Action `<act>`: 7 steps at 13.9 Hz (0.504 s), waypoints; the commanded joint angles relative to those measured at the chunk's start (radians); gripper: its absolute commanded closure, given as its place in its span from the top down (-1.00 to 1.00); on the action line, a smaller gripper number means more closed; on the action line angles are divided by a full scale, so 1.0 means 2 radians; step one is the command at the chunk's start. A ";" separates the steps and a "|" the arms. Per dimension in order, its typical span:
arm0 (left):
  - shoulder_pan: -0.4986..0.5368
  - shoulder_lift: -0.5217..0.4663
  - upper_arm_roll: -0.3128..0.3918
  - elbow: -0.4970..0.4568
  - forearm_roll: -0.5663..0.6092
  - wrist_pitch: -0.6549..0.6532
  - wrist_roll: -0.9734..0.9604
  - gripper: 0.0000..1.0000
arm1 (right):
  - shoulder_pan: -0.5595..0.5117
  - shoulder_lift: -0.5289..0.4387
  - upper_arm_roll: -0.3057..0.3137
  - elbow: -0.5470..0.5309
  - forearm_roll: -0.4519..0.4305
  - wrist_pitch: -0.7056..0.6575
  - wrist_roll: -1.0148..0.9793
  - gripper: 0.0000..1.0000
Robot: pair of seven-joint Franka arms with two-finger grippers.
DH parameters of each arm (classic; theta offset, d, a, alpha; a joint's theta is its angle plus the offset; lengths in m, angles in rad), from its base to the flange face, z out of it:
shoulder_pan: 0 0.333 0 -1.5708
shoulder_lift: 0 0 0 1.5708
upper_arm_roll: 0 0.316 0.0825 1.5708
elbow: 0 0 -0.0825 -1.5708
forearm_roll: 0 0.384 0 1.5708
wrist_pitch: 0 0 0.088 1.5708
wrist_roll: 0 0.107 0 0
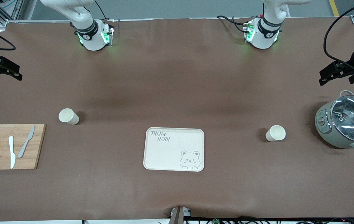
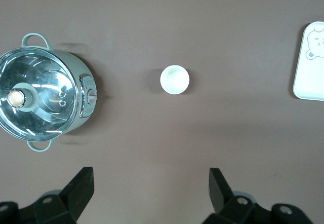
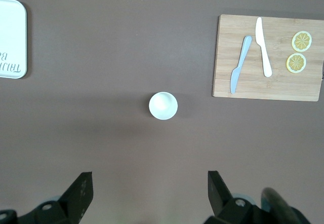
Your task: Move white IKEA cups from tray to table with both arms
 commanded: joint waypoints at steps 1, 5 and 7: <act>-0.001 0.005 -0.002 0.014 -0.004 -0.017 -0.001 1.00 | -0.002 0.000 0.000 0.001 0.007 -0.003 0.004 1.00; 0.001 0.003 -0.003 0.014 -0.004 -0.024 -0.001 1.00 | 0.000 -0.001 0.000 0.001 0.007 -0.004 0.004 1.00; -0.002 0.004 -0.003 0.014 -0.004 -0.024 -0.002 1.00 | -0.001 0.000 0.000 0.001 0.007 -0.004 0.004 1.00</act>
